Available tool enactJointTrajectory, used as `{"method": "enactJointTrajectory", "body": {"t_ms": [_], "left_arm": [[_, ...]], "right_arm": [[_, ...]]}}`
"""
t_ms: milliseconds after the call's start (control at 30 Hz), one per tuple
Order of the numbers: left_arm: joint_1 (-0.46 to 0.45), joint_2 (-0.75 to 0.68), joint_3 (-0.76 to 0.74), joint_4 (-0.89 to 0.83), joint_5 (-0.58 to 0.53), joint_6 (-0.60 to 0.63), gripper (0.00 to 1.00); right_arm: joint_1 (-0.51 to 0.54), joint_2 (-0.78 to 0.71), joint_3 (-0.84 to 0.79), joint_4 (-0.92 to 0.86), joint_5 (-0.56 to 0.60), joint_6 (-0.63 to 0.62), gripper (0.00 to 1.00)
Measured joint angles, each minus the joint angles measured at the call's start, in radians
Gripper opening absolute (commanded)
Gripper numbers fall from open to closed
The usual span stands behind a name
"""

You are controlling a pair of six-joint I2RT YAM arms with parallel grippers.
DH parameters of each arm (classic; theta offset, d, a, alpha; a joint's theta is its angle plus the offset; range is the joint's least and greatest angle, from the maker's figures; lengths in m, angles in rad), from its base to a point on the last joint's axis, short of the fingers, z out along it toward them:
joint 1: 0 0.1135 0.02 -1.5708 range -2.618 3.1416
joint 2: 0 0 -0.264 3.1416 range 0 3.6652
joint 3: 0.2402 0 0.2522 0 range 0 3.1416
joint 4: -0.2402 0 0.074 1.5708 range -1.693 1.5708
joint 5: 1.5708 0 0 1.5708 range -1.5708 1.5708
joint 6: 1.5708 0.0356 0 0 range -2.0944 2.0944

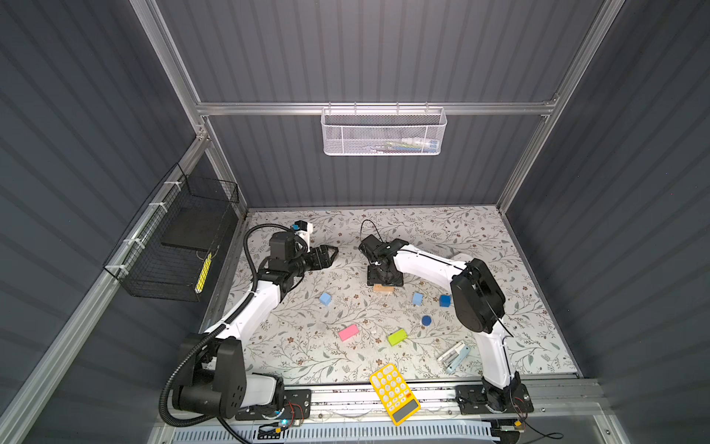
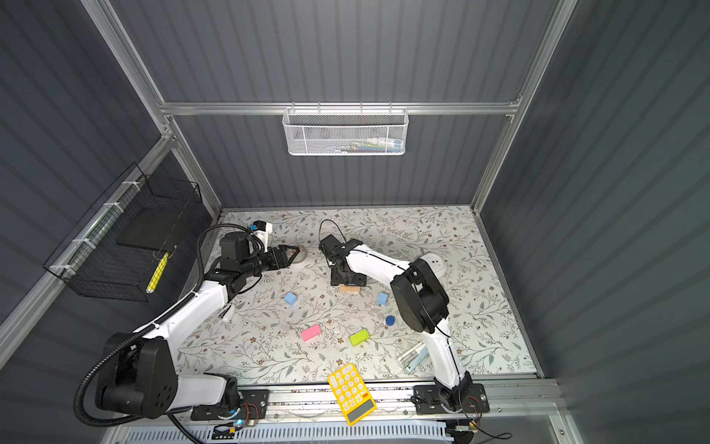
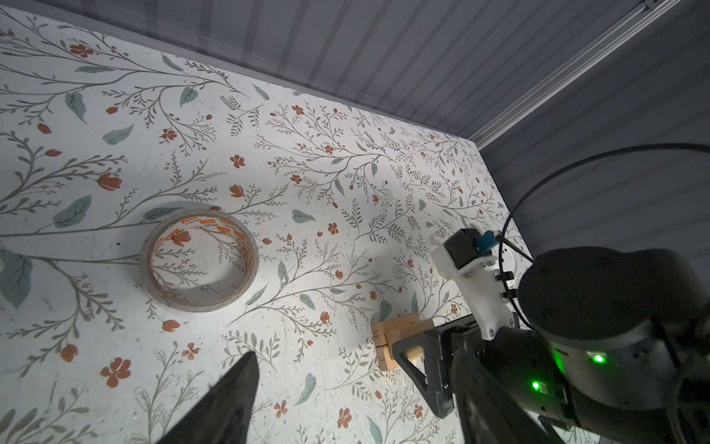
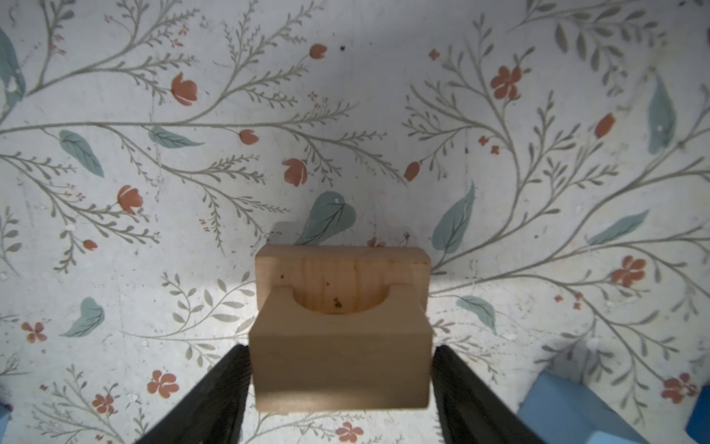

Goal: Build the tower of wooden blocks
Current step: 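Hold the notched block on the pair and open the right gripper, then lift the right gripper away while the left gripper moves toward the pink block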

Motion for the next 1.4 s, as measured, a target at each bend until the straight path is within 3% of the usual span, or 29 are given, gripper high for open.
{"method": "enactJointTrajectory", "body": {"t_ms": [267, 567, 1000, 1100, 1400], "left_arm": [[0.0, 0.0, 0.0, -0.001, 0.0, 0.0, 0.79], [0.0, 0.0, 0.0, -0.01, 0.0, 0.0, 0.79], [-0.018, -0.012, 0.047, -0.168, 0.01, 0.007, 0.79], [-0.071, -0.023, 0.098, -0.265, -0.035, 0.008, 0.78], [-0.351, -0.075, 0.22, -0.539, -0.266, -0.064, 0.78]], "right_arm": [[0.0, -0.007, -0.001, 0.003, 0.003, -0.002, 0.99], [0.0, -0.127, -0.008, 0.003, 0.024, -0.007, 0.99], [-0.029, -0.36, -0.096, 0.046, 0.066, -0.098, 0.99], [-0.054, -0.438, -0.103, 0.079, 0.08, -0.133, 0.99], [-0.125, -0.637, -0.173, 0.257, 0.117, -0.214, 0.99]]}}
